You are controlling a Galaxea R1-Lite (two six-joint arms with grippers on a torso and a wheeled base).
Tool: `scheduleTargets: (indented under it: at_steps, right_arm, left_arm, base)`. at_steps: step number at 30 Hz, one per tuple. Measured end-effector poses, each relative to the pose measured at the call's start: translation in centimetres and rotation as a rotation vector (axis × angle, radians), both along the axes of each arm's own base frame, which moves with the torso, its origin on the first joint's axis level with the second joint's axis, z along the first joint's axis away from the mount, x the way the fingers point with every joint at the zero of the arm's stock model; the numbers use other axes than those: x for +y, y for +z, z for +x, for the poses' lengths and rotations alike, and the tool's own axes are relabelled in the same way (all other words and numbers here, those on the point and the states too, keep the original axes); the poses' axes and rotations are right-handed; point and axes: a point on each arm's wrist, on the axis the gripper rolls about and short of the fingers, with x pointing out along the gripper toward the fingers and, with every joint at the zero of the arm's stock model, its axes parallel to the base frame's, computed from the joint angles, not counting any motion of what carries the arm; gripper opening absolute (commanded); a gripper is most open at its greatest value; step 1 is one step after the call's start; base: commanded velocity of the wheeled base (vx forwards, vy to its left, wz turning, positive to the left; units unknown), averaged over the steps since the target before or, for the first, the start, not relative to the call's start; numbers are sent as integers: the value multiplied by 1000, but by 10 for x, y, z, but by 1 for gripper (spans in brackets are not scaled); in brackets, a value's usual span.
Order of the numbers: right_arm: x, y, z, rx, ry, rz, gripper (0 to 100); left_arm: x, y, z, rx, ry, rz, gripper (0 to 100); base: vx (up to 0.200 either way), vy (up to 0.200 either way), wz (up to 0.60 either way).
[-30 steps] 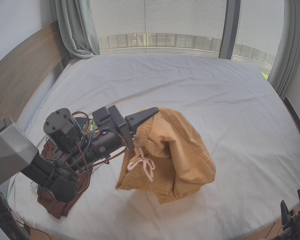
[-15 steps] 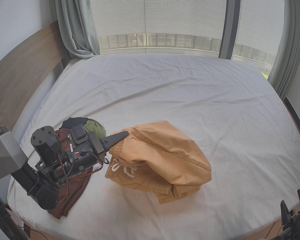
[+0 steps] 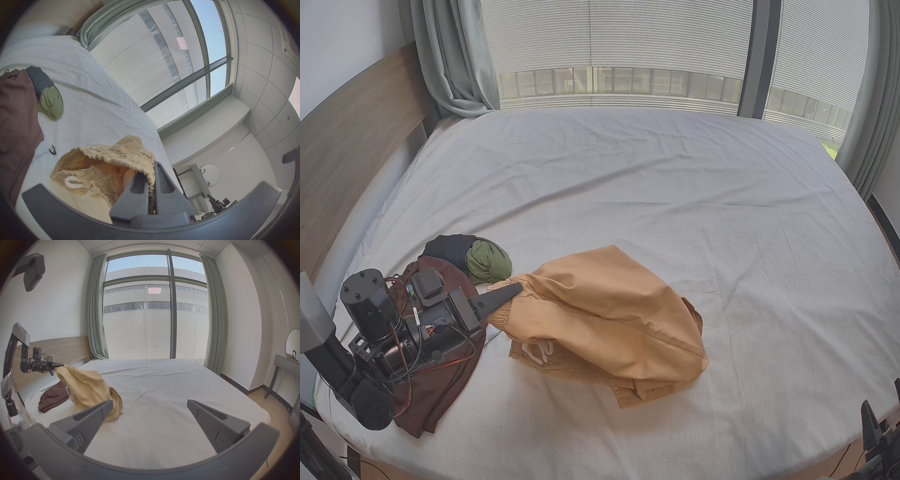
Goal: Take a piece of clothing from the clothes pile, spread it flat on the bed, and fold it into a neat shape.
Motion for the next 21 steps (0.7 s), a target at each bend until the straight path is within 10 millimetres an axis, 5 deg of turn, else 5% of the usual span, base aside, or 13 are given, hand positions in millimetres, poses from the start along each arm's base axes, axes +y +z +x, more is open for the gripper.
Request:
scheduleTargets:
  at_steps: [21]
  right_arm:
    - [0, 0, 0, 0, 0, -2, 100]
  left_arm:
    - [24, -59, 28, 57, 133, 220, 0]
  base:
    - [0, 0, 0]
